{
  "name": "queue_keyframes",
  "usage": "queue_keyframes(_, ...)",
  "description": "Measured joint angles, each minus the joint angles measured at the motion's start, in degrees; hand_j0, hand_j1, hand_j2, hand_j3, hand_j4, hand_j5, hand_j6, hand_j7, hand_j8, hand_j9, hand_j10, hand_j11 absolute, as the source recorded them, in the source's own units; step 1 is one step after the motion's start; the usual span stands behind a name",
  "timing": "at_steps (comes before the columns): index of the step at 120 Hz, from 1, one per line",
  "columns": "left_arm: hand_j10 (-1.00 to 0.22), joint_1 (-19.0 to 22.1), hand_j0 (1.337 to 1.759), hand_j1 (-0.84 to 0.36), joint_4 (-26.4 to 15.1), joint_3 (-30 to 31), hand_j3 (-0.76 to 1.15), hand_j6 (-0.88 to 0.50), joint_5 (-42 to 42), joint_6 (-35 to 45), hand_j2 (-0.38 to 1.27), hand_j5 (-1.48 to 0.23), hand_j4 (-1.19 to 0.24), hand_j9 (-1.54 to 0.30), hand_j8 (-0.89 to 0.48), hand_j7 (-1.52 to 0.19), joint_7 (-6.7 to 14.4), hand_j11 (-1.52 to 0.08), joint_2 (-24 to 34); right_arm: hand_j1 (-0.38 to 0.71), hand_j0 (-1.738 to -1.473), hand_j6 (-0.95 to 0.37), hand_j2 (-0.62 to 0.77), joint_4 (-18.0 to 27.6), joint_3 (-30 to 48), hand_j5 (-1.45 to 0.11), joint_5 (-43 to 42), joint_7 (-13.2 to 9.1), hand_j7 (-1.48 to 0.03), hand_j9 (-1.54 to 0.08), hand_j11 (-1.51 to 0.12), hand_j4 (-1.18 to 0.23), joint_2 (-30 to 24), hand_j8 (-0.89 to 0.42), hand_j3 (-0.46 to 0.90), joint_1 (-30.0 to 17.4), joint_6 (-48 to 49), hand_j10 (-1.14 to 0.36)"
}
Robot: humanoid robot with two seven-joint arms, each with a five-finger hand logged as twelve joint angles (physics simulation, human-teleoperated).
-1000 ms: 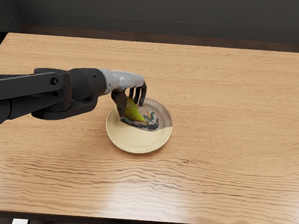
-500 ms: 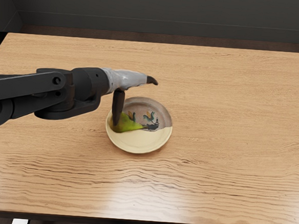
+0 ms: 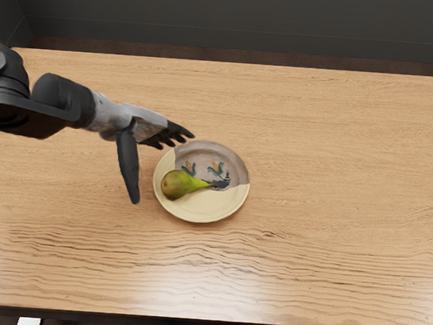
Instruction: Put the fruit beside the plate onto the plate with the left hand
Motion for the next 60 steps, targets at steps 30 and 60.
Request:
queue_keyframes(30, 0.0, 0.4, 1.658, 0.35, 4.4, -2.1, 0.0, 0.0, -17.2, -7.4, 0.0, 0.0, 0.0, 0.0, 0.0, 0.0, 0.0, 0.0, 10.1, -0.32, -1.658, -0.02, 0.0, 0.1, 0.0, -0.03, 0.0, 0.0, -0.03, -0.03, -0.03, -0.02, 0.0, -0.02, 0.0, 0.1, 0.1, -0.02)
queue_keyframes(60, 0.0, 1.6, 1.658, 0.35, 5.7, -2.1, 0.0, 0.0, -24.2, -8.1, 0.0, 0.0, 0.0, 0.0, 0.0, 0.0, 0.0, 0.0, 13.8, -0.32, -1.658, -0.02, 0.0, 0.1, -0.1, -0.03, 0.0, 0.0, -0.03, -0.03, -0.03, -0.02, 0.0, -0.02, 0.0, 0.1, 0.2, -0.02)
